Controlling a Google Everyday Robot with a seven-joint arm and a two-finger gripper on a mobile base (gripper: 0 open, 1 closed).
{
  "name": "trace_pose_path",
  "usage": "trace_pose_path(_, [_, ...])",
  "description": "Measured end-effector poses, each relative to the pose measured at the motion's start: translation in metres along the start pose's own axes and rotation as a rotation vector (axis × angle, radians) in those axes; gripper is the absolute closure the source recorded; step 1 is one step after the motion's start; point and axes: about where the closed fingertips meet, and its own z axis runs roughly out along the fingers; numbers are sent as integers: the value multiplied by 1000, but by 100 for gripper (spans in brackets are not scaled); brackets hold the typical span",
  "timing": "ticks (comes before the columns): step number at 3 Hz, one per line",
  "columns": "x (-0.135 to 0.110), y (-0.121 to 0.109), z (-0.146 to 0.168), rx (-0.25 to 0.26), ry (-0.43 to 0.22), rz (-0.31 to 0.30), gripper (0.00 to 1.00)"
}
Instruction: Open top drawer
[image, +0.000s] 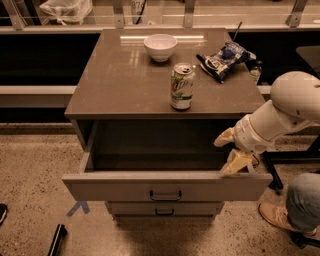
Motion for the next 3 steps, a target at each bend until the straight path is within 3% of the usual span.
trace_pose_path(2, [11,-25,7,33,-13,31,88])
trace_pose_path(3, [9,-25,28,51,-31,38,100])
